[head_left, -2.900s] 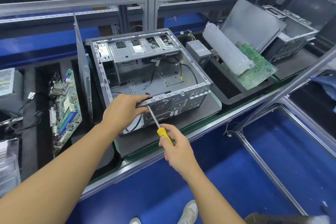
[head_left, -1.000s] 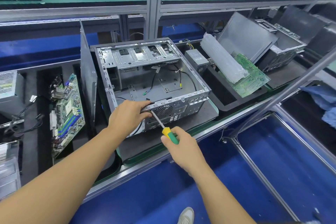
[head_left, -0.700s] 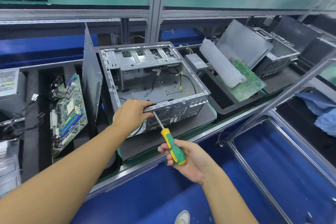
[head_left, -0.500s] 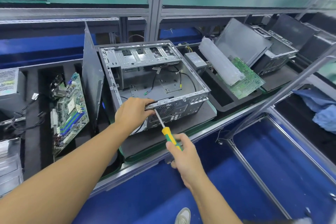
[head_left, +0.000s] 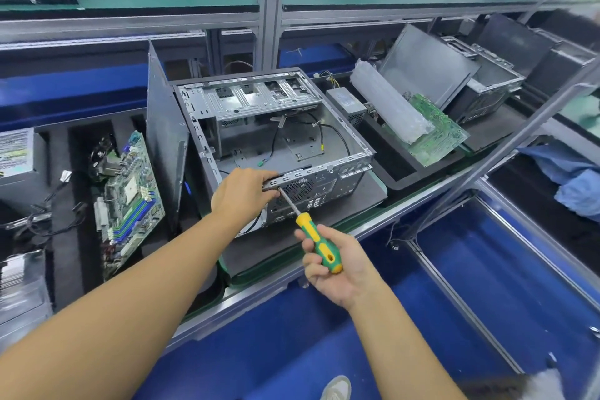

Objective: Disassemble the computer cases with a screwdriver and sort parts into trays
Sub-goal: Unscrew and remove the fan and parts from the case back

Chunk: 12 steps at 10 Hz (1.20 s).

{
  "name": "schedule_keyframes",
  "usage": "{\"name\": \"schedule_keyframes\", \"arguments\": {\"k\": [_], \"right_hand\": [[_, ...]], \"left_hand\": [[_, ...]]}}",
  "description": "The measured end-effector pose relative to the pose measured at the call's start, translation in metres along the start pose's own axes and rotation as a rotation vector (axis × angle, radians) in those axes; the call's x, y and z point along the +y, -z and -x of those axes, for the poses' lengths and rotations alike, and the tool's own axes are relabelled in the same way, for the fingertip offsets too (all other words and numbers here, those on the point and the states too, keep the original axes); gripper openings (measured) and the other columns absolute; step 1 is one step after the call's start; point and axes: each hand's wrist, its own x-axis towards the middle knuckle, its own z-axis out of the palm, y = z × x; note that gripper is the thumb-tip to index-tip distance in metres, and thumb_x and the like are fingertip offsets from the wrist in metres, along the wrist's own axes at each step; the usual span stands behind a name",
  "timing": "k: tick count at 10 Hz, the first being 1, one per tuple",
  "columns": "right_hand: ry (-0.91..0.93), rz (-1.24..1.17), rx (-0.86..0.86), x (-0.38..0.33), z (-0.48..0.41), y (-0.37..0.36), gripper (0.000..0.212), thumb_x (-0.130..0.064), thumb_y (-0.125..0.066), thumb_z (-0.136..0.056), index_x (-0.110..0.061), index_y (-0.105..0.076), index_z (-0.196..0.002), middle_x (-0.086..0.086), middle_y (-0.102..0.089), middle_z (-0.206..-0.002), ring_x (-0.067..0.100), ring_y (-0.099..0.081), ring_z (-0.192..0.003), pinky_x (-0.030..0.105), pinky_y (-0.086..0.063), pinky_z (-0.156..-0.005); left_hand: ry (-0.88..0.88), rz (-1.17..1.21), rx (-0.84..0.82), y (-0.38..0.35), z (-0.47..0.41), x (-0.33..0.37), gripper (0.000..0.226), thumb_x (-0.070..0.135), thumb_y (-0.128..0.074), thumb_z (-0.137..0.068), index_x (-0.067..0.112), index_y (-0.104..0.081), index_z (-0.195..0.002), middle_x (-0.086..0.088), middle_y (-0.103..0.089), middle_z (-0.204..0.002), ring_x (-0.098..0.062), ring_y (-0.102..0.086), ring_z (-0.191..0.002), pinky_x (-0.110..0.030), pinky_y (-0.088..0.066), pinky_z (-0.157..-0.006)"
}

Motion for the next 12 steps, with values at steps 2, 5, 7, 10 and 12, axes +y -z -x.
{"name": "schedule_keyframes", "arguments": {"k": [2, 5, 7, 10, 12], "right_hand": [[0.878, 1.381, 0.616, 0.031, -0.008, 0.012, 0.027, -0.029, -0.063, -0.097, -0.025, -0.069, -0.123, -0.008, -0.060, -0.086, 0.013, -0.052, -0.073, 0.031, -0.050, -0.065], [0.000, -0.165, 0.004, 0.005, -0.002, 0.017, 0.049, -0.021, -0.058, -0.090, 0.013, -0.056, -0.126, 0.019, -0.062, -0.084, 0.016, -0.041, -0.055, 0.022, -0.036, -0.041], [0.732, 1.020, 0.457, 0.020, -0.003, 0.015, 0.017, -0.027, -0.059, -0.098, -0.016, -0.068, -0.088, -0.011, -0.053, -0.069, 0.010, -0.044, -0.061, 0.022, -0.030, -0.049], [0.283, 0.098, 0.188, 0.014, 0.000, 0.013, 0.027, -0.027, -0.065, -0.095, -0.007, -0.067, -0.114, 0.011, -0.060, -0.085, 0.012, -0.044, -0.051, 0.020, -0.034, -0.035], [0.043, -0.050, 0.061, 0.007, 0.002, 0.006, 0.035, -0.025, -0.057, -0.098, 0.007, -0.068, -0.109, 0.007, -0.058, -0.074, 0.011, -0.044, -0.052, 0.018, -0.034, -0.034]], "left_hand": [[0.011, 0.008, 0.001, 0.001, 0.003, 0.002, 0.040, 0.041, -0.071, -0.089, 0.039, -0.065, -0.128, 0.007, -0.075, -0.099, -0.022, -0.068, -0.094, -0.036, -0.058, -0.073], [0.015, 0.003, -0.009, 0.002, 0.002, 0.003, 0.040, 0.042, -0.071, -0.088, 0.040, -0.065, -0.128, 0.007, -0.075, -0.097, -0.021, -0.068, -0.093, -0.035, -0.057, -0.072], [0.037, 0.003, -0.016, 0.002, 0.002, 0.004, 0.040, 0.041, -0.070, -0.089, 0.040, -0.064, -0.128, 0.005, -0.075, -0.095, -0.023, -0.068, -0.091, -0.036, -0.057, -0.070], [0.021, 0.011, 0.002, 0.002, 0.003, 0.003, 0.039, 0.041, -0.072, -0.088, 0.039, -0.066, -0.127, 0.005, -0.075, -0.095, -0.022, -0.068, -0.091, -0.031, -0.054, -0.067], [0.018, 0.022, 0.015, 0.002, 0.003, 0.003, 0.038, 0.040, -0.072, -0.088, 0.040, -0.066, -0.125, 0.006, -0.075, -0.099, -0.022, -0.068, -0.096, -0.035, -0.057, -0.074]]}}
